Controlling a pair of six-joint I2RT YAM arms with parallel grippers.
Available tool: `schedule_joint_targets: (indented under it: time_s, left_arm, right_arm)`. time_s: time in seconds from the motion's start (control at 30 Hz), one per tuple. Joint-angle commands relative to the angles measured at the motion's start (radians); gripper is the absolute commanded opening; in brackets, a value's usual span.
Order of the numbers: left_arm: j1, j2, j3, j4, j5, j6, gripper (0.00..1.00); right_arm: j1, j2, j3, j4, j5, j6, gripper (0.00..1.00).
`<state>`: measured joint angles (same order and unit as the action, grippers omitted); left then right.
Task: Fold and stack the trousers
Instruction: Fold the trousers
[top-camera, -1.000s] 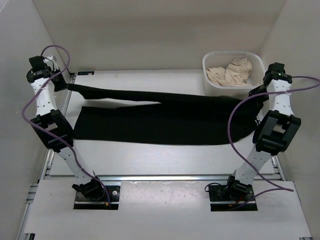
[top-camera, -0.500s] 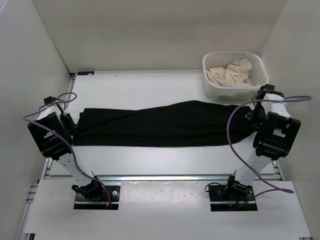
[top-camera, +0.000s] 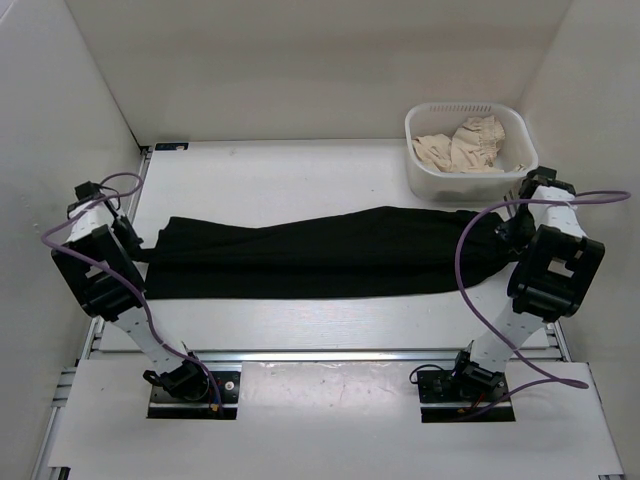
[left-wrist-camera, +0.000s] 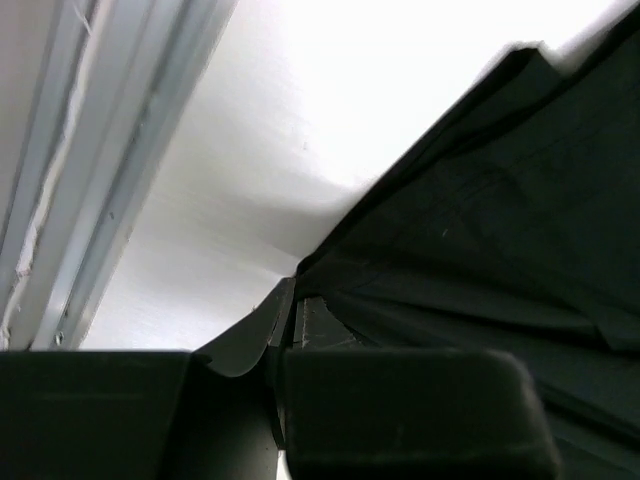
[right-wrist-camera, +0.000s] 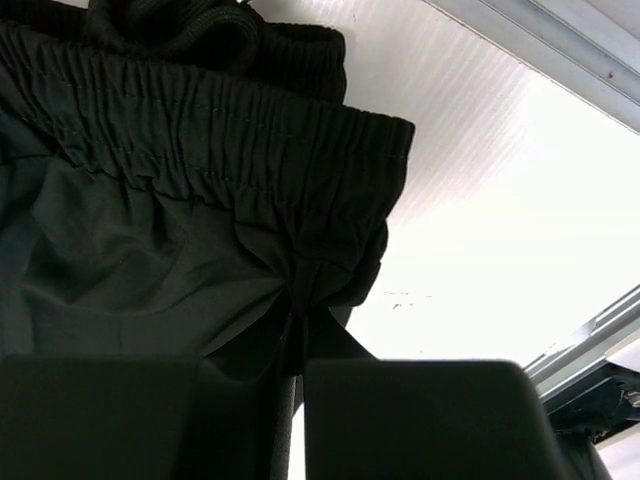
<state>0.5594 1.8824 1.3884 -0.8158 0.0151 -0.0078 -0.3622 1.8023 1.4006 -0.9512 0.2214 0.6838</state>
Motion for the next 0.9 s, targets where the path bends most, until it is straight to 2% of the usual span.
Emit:
schedule_joint_targets:
  time_s: [0.0, 0.07, 0.1, 0.13, 0.17, 0.23, 0.27, 0.3, 0.33, 0.37, 0.47, 0.63, 0.87]
  left_arm:
    - [0.014, -0.045, -0.038, -0.002, -0.075, 0.008, 0.15]
    - [0.014, -0.055, -0.087, -0.011, -0.087, 0.008, 0.15]
    - [0.014, -0.066, -0.101, -0.011, -0.098, 0.008, 0.17]
    - [0.014, -0.066, -0.114, -0.011, -0.098, 0.008, 0.27]
    - [0.014, -0.066, -0.123, -0.022, -0.107, 0.008, 0.32]
    - [0.014, -0.077, -0.135, -0.032, -0.107, 0.008, 0.39]
    - [0.014, -0.086, -0.135, -0.033, -0.107, 0.008, 0.46]
    - [0.014, -0.086, -0.124, -0.042, -0.107, 0.008, 0.58]
    - [0.014, -0.086, -0.124, -0.042, -0.107, 0.008, 0.63]
    - [0.014, -0.097, -0.109, -0.052, -0.107, 0.008, 0.65]
    - [0.014, -0.108, -0.080, -0.075, -0.107, 0.008, 0.68]
    - [0.014, -0.129, -0.045, -0.103, -0.107, 0.008, 0.68]
    - [-0.082, -0.151, -0.045, -0.112, -0.045, 0.008, 0.72]
  right_arm:
    - [-0.027, -0.057, -0.020, 0.005, 0.068, -0.020, 0.00]
    - [-0.037, -0.057, -0.029, 0.005, 0.079, -0.020, 0.03]
    - [-0.047, -0.057, -0.043, 0.005, 0.079, -0.020, 0.11]
    - [-0.047, -0.057, -0.043, 0.005, 0.079, -0.020, 0.38]
    - [-0.047, -0.047, -0.043, 0.005, 0.069, -0.035, 0.52]
    - [-0.047, -0.038, -0.031, 0.023, 0.030, -0.078, 0.67]
    - [-0.047, -0.029, -0.031, 0.023, -0.008, -0.122, 0.77]
    - [-0.047, -0.029, -0.020, 0.023, -0.020, -0.144, 0.82]
    - [-0.047, -0.029, -0.020, 0.023, -0.030, -0.159, 0.86]
    - [-0.047, -0.046, -0.035, 0.032, -0.030, -0.170, 0.99]
    - [-0.047, -0.124, -0.112, 0.092, -0.039, -0.182, 0.99]
    - [-0.047, -0.173, -0.184, 0.216, -0.051, -0.122, 0.99]
    - [-0.024, 0.092, -0.088, 0.225, -0.014, -0.079, 0.99]
